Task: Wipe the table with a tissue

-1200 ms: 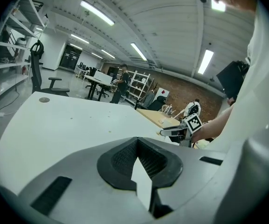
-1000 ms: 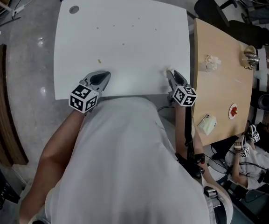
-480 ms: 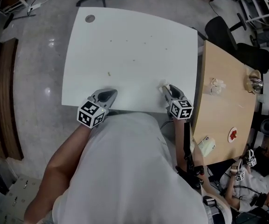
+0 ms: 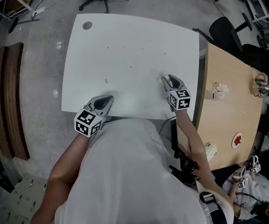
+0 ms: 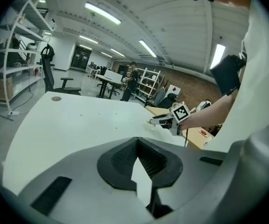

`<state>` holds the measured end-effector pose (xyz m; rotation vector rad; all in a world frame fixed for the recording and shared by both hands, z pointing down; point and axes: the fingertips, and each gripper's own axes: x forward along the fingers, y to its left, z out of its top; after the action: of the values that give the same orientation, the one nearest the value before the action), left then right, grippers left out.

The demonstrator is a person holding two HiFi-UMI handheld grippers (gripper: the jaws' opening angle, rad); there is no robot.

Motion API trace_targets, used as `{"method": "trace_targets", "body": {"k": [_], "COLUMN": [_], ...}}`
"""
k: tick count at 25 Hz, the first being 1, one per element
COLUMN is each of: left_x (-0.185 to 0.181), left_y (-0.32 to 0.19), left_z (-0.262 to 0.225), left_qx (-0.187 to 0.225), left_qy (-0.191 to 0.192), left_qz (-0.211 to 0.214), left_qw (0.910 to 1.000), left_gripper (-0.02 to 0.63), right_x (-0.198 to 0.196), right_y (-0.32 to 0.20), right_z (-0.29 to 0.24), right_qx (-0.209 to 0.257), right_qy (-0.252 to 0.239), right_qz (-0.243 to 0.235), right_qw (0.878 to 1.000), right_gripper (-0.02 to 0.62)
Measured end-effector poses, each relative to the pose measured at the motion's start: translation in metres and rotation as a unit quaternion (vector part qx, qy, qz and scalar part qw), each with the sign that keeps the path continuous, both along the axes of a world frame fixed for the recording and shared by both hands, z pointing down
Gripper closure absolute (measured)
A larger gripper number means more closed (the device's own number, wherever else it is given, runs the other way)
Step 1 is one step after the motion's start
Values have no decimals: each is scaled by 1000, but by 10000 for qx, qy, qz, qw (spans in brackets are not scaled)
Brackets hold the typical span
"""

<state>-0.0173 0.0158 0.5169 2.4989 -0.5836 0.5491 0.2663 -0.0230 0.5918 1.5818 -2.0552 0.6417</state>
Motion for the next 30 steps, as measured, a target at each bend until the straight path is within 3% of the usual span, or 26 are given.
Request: {"method": "trace_targets", "body": {"k": [8,19,26,30], "left_x": [2,14,11,7], "left_y": [3,2,2,-1], "left_z": [4,12,16,17], "left_qx": [-94,-281,-399,-431], "left_qy": [-216,-341,-431,-467], "left_qz": [-139,-264,-441,-563], "left_qw": [9996,9987,9973,9964], "left_gripper": [601,601,601,601], "right_x": [47,64,74,59], "right_y": [-32,-104,-144,-165], "right_z": [14,25,22,22], "right_qx": [-64,-96,20,-9], "right_qy": [70,574,401,424], "right_qz": [456,37,252,61], "right_qw": [9989,9983,9989,9991], "right_gripper": [477,479,477,477]}}
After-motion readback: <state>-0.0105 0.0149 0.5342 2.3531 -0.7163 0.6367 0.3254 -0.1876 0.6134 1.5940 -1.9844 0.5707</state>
